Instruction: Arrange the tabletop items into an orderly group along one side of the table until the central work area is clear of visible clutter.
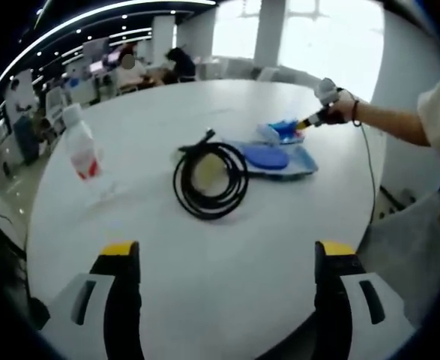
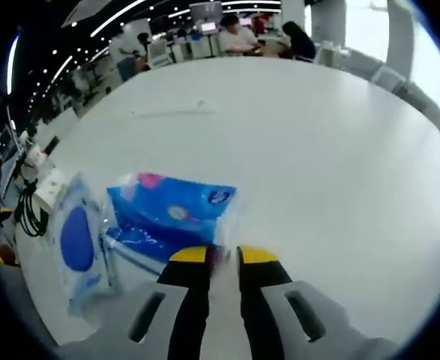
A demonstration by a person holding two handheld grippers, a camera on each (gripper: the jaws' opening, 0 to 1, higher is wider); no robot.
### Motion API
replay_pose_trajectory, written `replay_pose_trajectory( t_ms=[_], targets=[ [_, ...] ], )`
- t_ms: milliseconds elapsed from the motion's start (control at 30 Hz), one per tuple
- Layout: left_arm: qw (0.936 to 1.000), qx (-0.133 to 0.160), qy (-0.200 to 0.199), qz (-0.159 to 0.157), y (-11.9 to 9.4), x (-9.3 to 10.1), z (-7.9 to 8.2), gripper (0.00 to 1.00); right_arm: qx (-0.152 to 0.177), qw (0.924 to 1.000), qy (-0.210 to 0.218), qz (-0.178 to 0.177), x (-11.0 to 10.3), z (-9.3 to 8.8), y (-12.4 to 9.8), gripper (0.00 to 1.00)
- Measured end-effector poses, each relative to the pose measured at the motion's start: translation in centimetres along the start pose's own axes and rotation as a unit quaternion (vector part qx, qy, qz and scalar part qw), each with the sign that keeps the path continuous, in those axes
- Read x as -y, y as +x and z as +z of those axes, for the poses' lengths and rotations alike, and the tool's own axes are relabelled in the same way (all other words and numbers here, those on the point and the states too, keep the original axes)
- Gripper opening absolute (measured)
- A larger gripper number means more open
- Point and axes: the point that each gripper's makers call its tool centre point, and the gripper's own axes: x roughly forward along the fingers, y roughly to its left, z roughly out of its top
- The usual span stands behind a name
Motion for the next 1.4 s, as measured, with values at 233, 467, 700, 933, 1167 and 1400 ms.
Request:
replay_pose_trajectory(
  t_ms=[233, 467, 700, 933, 1167, 1400],
  targets=[
    [1.0000, 0.004, -0.001, 0.000, -0.2, 0.1, 0.2, 0.94, -0.005, 0.9998, 0.004, -0.021, 0.2, 0.2, -0.9, 0.37],
    [0.9999, 0.014, -0.002, -0.003, -0.5, 0.2, 0.7, 0.93, 0.004, 0.9995, 0.027, -0.015, -1.2, 0.8, -2.5, 0.57],
    [0.9997, 0.022, 0.002, -0.005, -0.9, 0.3, 1.2, 0.93, 0.019, 0.9998, 0.003, 0.002, -4.3, 1.4, -4.6, 0.65],
    [0.9995, 0.029, 0.010, -0.006, -1.4, 0.4, 1.7, 0.93, 0.041, 0.9980, -0.010, 0.047, -8.9, 2.2, -6.3, 0.71],
    [0.9993, 0.033, 0.013, -0.007, -1.8, 0.6, 1.8, 0.93, 0.048, 0.9945, -0.011, 0.092, -13.3, 2.5, -7.4, 0.84],
    [0.9992, 0.038, 0.015, -0.003, -2.1, 0.3, 1.8, 0.94, 0.050, 0.9907, -0.019, 0.125, -16.9, 2.6, -8.1, 0.94]
  ],
)
